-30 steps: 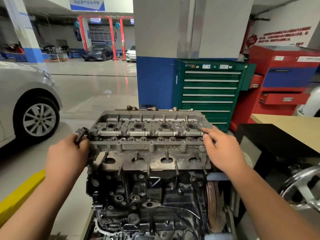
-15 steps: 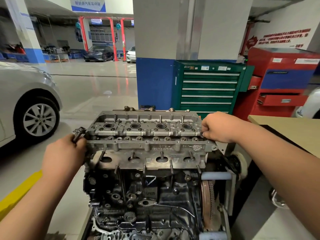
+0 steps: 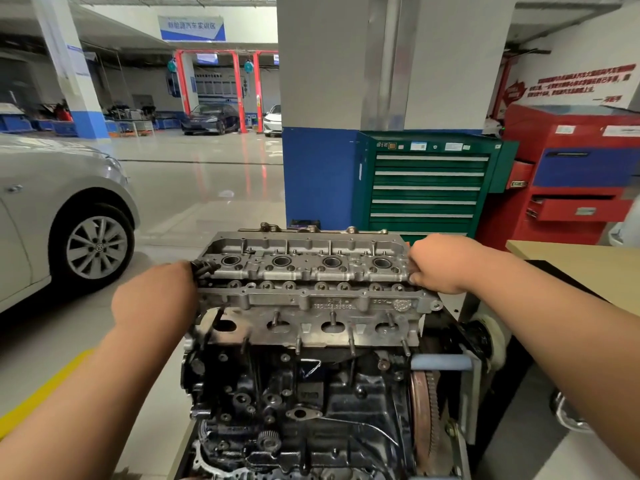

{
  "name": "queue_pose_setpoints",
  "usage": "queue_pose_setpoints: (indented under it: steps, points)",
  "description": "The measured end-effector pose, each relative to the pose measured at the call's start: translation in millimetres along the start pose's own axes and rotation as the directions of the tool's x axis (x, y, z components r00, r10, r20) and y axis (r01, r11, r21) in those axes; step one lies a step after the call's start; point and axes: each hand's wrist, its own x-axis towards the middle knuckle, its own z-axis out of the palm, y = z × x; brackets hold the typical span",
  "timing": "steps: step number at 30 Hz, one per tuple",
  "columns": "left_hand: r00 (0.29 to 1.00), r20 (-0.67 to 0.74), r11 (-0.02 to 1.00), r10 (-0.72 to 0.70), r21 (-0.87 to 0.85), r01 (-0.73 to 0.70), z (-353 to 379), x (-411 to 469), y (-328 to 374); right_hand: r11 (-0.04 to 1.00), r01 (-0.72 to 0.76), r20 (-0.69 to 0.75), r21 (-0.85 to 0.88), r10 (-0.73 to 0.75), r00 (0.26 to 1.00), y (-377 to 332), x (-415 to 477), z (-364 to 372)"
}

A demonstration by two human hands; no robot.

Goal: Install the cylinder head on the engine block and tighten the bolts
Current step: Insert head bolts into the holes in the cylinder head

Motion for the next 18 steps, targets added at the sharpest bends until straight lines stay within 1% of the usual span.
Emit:
queue_pose_setpoints:
  steps: [2,5,7,9,11,12,14,15,18]
  points:
    - [1.0,0.014,0.999,-0.012,0.042,0.012,-2,0,2,1.0,-0.01,0.011,-0.005,0.01,1.0,-1,1,1]
    - [0.999,0.046,0.997,-0.014,0.08,0.011,-5,2,10,0.998,-0.024,-0.025,-0.054,0.022,0.999,-4,2,3]
    - [1.0,0.027,0.997,-0.002,0.072,0.0,-3,4,17,0.997,-0.022,-0.029,-0.069,0.02,0.999,-5,3,3]
    - [0.997,-0.058,0.998,0.058,-0.007,-0.058,-2,7,25,0.999,-0.008,0.007,-0.033,0.008,1.0,-2,2,1]
    - [0.972,-0.184,0.975,0.149,-0.135,-0.175,4,12,33,1.0,-0.002,0.048,0.003,0.002,0.999,0,2,0]
    - [0.955,-0.226,0.946,0.189,-0.217,-0.239,7,14,38,1.0,-0.007,0.058,0.014,0.006,0.998,1,3,0]
    - [0.939,-0.248,0.879,0.238,-0.357,-0.317,12,17,46,1.0,-0.028,0.058,0.012,0.028,0.998,0,5,0]
    - [0.938,-0.235,0.863,0.255,-0.383,-0.331,15,19,49,0.999,-0.04,0.052,0.0,0.04,0.998,0,6,1]
    - [0.937,-0.2,0.884,0.287,-0.321,-0.34,22,23,53,0.997,-0.057,0.047,-0.049,0.059,0.997,-2,8,3]
